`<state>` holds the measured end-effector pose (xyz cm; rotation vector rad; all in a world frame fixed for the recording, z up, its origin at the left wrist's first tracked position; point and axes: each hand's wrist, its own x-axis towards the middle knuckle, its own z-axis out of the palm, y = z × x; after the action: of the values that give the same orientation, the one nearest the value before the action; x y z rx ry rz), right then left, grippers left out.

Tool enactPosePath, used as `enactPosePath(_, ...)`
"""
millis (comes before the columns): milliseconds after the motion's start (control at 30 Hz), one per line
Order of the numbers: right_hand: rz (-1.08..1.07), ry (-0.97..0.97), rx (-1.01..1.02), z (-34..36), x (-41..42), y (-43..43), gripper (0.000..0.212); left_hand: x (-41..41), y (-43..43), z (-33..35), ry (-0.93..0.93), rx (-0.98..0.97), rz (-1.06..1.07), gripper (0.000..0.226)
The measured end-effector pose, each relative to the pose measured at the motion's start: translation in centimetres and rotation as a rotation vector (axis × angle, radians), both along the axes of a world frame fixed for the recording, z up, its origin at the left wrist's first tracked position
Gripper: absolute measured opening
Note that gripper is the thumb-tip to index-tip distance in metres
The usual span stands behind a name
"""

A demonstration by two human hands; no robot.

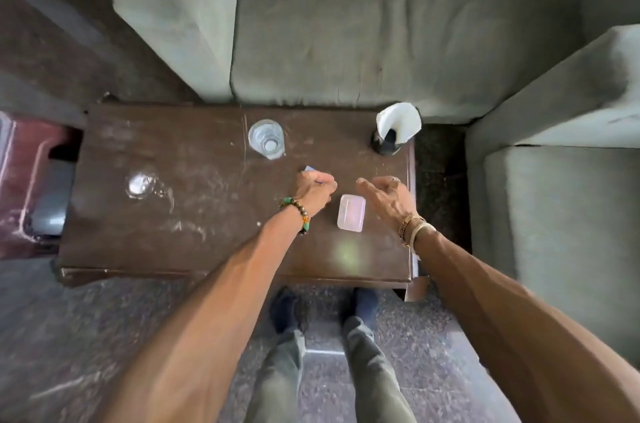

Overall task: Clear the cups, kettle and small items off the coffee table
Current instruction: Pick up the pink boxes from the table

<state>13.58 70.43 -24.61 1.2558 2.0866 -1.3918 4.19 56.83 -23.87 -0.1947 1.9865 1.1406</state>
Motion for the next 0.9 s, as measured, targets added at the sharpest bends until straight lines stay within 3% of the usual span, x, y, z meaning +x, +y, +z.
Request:
enactPosePath(167, 0.051, -0.083, 0.038, -4.0, -0.1, 0.8, 0.041, 1.2, 1.0, -5.2, -0.111, -0.055, 0.045, 0.025)
enactPosePath(367, 0.014, -0.177, -0.036, -8.8, 0.7, 0.8, 0.043, 2.5, 2.4, -10.1, -0.148, -0.118, 0.113, 0.042)
enactPosePath(500, 0.005, -0.215, -0.084, -10.9, 0.9, -0.1, 0.044, 3.5, 2.3, -12.9, -0.124, -0.222, -0.005, 0.049)
enactPosePath(633, -0.021, -0.179, -0.107, -11.4, 0.7, -0.9, 0.062, 4.0, 2.2, -14.7, -0.09, -0.269, -0.104, 0.044)
enactPosePath(733, -0.064, -0.162, -0.119, -11.8, 0.4, -1.0, 0.059, 3.8, 2.3, -15.5, -0.14, -0.216, -0.056, 0.031)
enactPosePath(900, -0.224, -0.109, -0.165, -10.3, 0.2, -1.3, 0.037, 3.3, 2.3, -12.6, -0.236, -0.076, 0.222, 0.026)
